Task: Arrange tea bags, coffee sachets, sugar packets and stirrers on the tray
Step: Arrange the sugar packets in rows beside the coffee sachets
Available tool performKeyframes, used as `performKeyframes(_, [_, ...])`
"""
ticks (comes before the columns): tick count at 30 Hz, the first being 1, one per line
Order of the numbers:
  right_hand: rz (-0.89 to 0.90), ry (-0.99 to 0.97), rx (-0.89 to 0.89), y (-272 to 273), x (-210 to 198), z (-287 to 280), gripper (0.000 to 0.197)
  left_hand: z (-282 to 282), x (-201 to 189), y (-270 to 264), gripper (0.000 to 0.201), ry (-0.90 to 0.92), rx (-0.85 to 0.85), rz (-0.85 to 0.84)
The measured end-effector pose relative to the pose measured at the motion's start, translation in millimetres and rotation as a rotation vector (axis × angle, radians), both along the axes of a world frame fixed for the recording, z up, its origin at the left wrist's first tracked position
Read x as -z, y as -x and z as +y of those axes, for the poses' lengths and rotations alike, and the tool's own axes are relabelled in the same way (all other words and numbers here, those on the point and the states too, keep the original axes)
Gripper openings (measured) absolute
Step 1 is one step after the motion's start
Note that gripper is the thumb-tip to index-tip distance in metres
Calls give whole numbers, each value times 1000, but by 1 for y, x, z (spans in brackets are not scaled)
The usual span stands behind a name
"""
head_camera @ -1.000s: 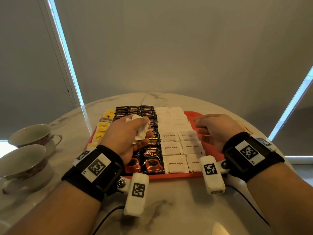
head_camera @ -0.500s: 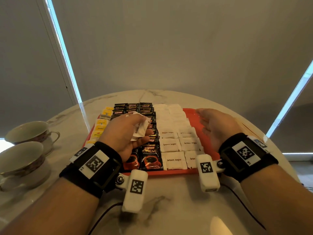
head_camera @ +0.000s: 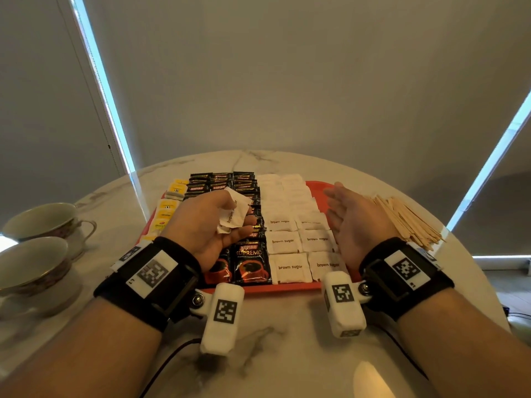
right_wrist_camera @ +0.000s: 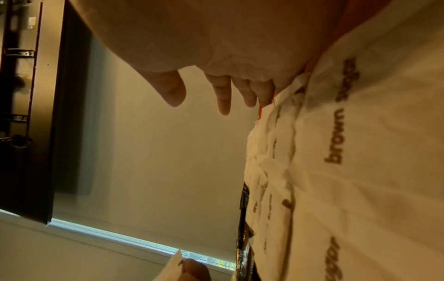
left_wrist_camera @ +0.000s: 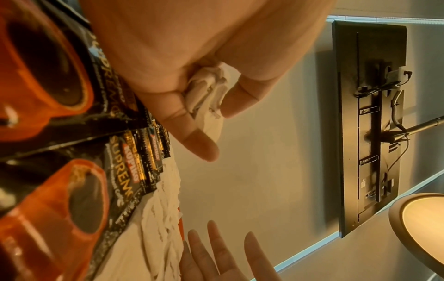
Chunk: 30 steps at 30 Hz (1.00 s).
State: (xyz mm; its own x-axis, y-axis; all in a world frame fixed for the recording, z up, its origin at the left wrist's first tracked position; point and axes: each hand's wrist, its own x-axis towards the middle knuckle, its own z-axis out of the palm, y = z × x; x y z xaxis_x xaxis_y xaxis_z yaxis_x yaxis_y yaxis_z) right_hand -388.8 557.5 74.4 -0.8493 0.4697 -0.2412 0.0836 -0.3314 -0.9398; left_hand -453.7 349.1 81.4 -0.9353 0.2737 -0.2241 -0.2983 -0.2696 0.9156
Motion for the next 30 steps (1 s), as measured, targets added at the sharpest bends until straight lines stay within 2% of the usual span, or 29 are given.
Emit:
performKeyframes(2, [16, -65, -1, 2, 0, 3, 47, 0, 1, 1, 24, -21, 11, -2])
performKeyframes(6, [62, -474, 8, 10, -7, -3, 24, 4, 3, 2, 29, -31, 24, 26])
performKeyframes(11, [94, -638, -265, 23, -15, -32, 12, 5, 6, 4, 25, -8, -12, 106])
performKeyframes(15, [91, -556, -396, 33, -22, -44, 20, 2, 7, 6, 21, 47, -15, 191])
performKeyframes(19, [153, -304, -329, 40, -23, -48, 16, 0, 8, 7, 31, -1, -8, 190])
performKeyframes(21, [167, -155, -320, 41, -20, -49, 9, 0, 8, 7, 29, -10, -3, 186])
performKeyframes(23, [149, -94, -340, 41, -15, -49, 6, 0, 9, 8, 24, -2, -4, 185])
performKeyframes(27, [115, -201, -377, 38, -11, -46, 19, 0, 10, 11, 23, 50, -29, 175])
performKeyframes(30, [117, -292, -360, 37, -11, -44, 20, 1, 10, 10, 22, 93, -36, 186])
